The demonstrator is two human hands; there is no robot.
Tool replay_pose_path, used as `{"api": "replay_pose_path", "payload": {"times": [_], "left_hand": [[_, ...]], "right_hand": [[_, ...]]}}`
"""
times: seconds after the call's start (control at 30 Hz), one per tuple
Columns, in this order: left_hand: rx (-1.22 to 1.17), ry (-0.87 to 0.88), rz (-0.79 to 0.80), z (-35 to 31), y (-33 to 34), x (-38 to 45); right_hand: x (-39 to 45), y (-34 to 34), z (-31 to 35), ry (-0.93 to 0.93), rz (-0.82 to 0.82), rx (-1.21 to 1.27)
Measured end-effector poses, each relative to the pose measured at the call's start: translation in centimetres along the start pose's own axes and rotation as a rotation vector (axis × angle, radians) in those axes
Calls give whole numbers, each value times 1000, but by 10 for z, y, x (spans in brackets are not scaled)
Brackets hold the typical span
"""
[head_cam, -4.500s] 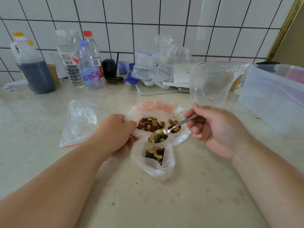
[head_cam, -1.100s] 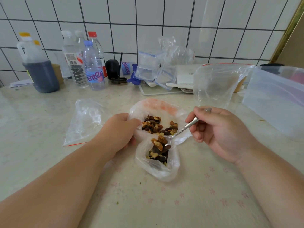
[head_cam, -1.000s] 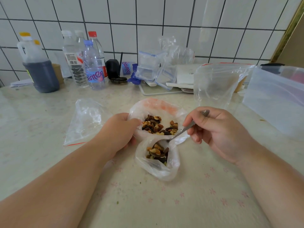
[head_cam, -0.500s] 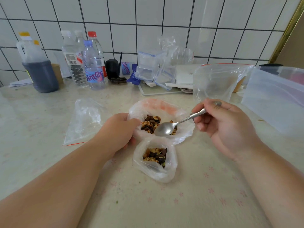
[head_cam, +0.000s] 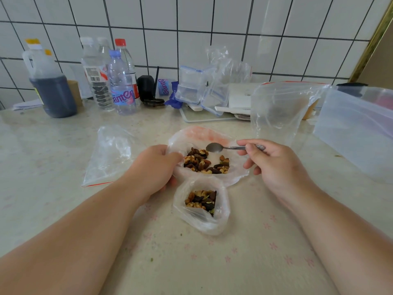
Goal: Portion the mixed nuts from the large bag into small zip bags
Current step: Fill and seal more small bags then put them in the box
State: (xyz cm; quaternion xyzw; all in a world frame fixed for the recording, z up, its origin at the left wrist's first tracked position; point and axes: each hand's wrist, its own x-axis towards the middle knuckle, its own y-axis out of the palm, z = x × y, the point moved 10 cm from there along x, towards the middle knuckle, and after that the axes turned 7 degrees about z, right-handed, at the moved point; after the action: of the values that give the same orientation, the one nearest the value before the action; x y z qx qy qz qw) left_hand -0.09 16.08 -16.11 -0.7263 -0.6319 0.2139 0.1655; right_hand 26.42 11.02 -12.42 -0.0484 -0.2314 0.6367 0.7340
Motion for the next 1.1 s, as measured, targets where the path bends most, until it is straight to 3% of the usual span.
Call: {"api": "replay_pose_path", "payload": {"times": [0.2,0.43,0.67,1.1], "left_hand": [[16,-10,-5,1,0,1],[-19,-2,6,1,1,1],[1,6,9,1,2,2],[6,-3,16,-1,2,-1]], "right_hand": [[1,7,-4,40,48,-17],[2,-3,-20,170,-59,281],[-2,22,-20,222,84,393],[-3,9,-37,424,-64,715]]}}
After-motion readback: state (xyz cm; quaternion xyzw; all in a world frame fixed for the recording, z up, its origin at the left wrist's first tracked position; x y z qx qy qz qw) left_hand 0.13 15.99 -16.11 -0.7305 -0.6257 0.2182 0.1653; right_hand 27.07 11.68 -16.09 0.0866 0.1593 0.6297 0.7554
